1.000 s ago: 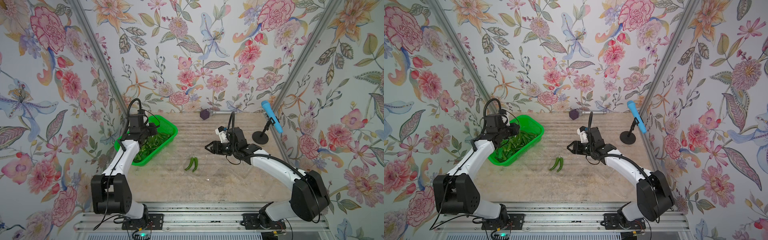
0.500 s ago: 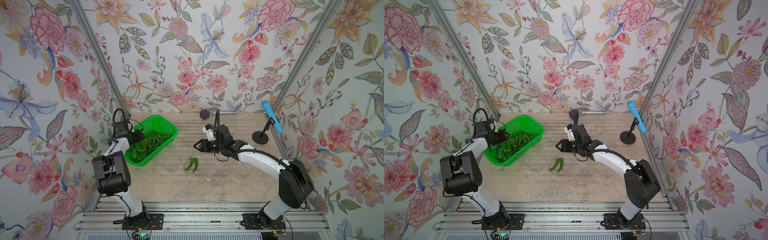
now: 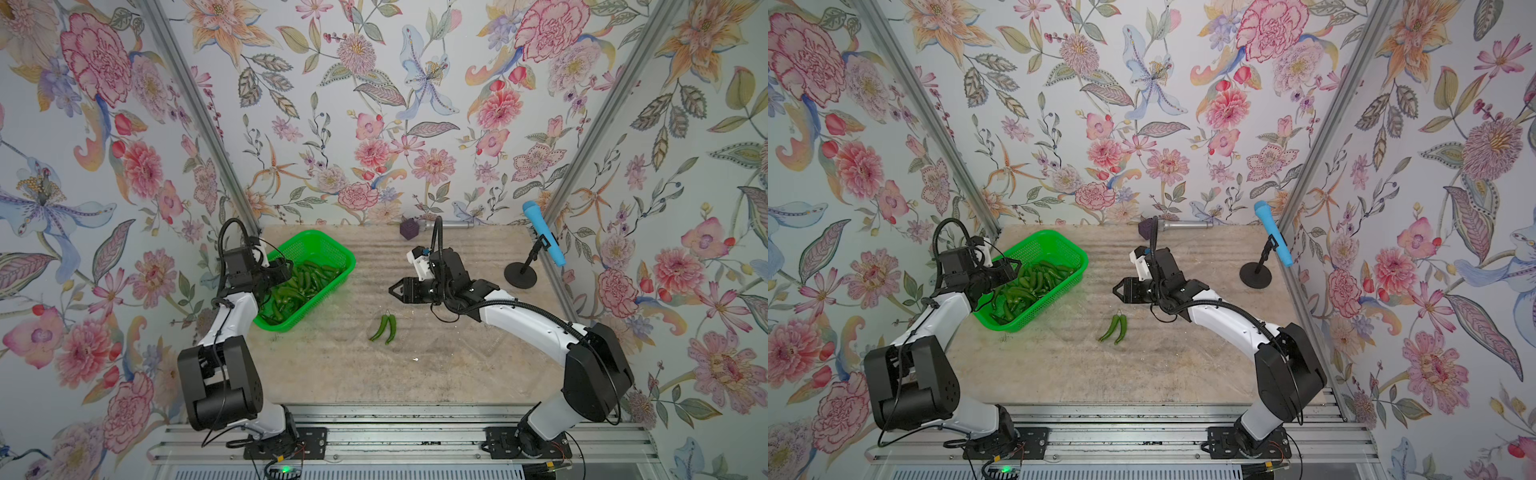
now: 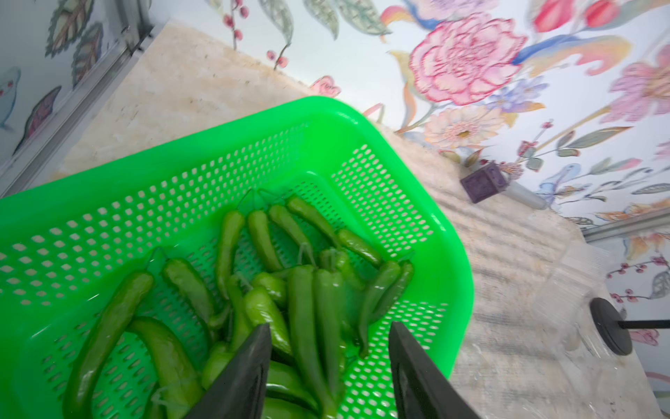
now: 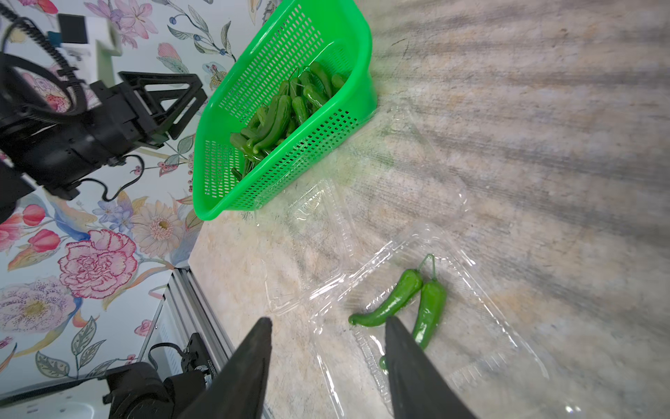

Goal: Take small green peppers out of containers
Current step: Place the green pepper in the basket, then pick up the green pepper from the packing box.

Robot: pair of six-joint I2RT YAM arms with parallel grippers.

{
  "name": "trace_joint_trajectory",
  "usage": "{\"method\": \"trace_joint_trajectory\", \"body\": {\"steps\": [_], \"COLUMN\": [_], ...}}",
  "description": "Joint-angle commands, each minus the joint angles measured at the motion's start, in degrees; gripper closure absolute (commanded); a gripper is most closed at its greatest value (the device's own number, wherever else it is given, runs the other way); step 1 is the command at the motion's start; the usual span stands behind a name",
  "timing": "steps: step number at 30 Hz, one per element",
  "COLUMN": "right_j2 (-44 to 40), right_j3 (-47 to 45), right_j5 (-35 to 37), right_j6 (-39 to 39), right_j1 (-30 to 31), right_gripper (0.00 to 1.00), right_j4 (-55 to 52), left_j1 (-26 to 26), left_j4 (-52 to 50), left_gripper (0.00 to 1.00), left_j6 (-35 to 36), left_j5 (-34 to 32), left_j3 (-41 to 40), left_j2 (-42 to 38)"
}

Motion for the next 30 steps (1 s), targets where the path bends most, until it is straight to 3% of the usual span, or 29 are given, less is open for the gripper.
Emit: {"method": "trace_joint_trajectory", "body": {"steps": [1,9,16,24,30], "right_j2": [-3.4,-11.0,-17.8,-19.8,-20.3], "right_j3": [-1.7,-9.7,-19.4,-24.8,-25.8], "right_j5": [4.9,10.3,9.3,7.8,6.1], "right_j6": [-2.5,-5.0,-2.9,-2.7,-2.9], "right_j1": [-0.3,-4.1,-10.4,-14.4,-15.8], "right_gripper": [0.47,0.41,0.4,0.4,0.41], "right_j4": [-2.9,-5.8,-5.8,-5.8,-5.7], "left_j1": [-6.5,-30.6,-45.1,-52.8,-53.8], "left_j4": [0.4,2.8,-1.3,-5.0,-6.8], "left_gripper": [0.42,0.38,0.37,0.38,0.38], "left_j6": [3.5,1.0,-0.1,-0.4,0.1], "left_j5": [-0.2,-10.2,-21.1,-27.2,-29.2], "left_j3": [-3.2,-10.3,-8.7,-3.8,-1.5], "left_j2": [-7.1,-15.0,-5.2,8.4,12.0]}}
